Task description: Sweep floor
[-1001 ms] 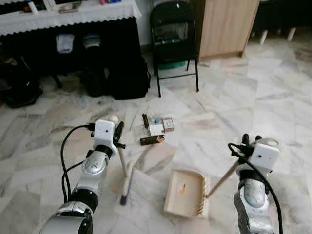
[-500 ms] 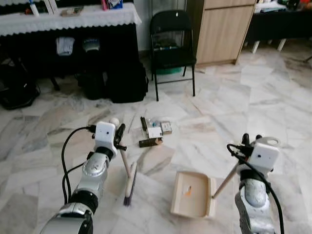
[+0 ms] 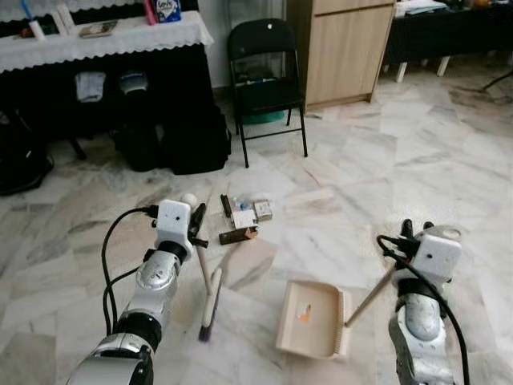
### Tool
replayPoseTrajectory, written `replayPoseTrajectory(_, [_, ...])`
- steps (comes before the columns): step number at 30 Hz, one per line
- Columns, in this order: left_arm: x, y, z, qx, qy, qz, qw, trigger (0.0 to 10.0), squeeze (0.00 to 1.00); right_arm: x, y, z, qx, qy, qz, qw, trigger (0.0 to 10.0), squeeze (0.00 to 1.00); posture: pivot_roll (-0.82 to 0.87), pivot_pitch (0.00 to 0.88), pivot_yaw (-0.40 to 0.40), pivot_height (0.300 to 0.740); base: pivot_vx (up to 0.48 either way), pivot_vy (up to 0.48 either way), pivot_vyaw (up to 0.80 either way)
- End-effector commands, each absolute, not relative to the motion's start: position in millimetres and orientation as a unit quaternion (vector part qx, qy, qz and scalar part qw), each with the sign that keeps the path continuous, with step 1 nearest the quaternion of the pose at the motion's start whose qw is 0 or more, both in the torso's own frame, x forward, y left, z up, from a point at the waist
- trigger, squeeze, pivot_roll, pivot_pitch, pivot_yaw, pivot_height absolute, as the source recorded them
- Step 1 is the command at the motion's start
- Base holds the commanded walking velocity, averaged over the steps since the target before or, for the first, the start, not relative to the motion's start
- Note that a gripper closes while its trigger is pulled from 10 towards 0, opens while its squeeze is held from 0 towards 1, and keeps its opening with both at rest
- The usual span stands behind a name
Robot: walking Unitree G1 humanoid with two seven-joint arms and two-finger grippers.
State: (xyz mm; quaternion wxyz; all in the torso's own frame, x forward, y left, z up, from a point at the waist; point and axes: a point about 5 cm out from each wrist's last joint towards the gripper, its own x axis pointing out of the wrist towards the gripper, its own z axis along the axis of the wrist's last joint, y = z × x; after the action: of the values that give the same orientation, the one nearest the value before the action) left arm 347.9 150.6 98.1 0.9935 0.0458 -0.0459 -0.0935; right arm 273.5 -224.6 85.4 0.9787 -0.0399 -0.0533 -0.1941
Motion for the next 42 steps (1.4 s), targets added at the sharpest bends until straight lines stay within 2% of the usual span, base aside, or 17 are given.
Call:
replayPoseTrajectory(1, [352.5,158.8,111.6,0.060,-0.074,-0.084,0.992,10.0,0.00,278.2,-216.8,94.0,-0.034,-0.072,-0.183,0.980,10.0,0.00,-0.16,0.000,0.072,0.740,0.304,0.000,0.00])
replayPoseTrajectory(42, [354.6,161.6,115.1,0.058,-0.077,-0.072,0.993,10.0,0.00,280.3,-214.3,97.2,-0.052,-0.068,-0.173,0.981,10.0,0.00,-0.16,0.000,0.066,0.740,0.345,0.000,0.02])
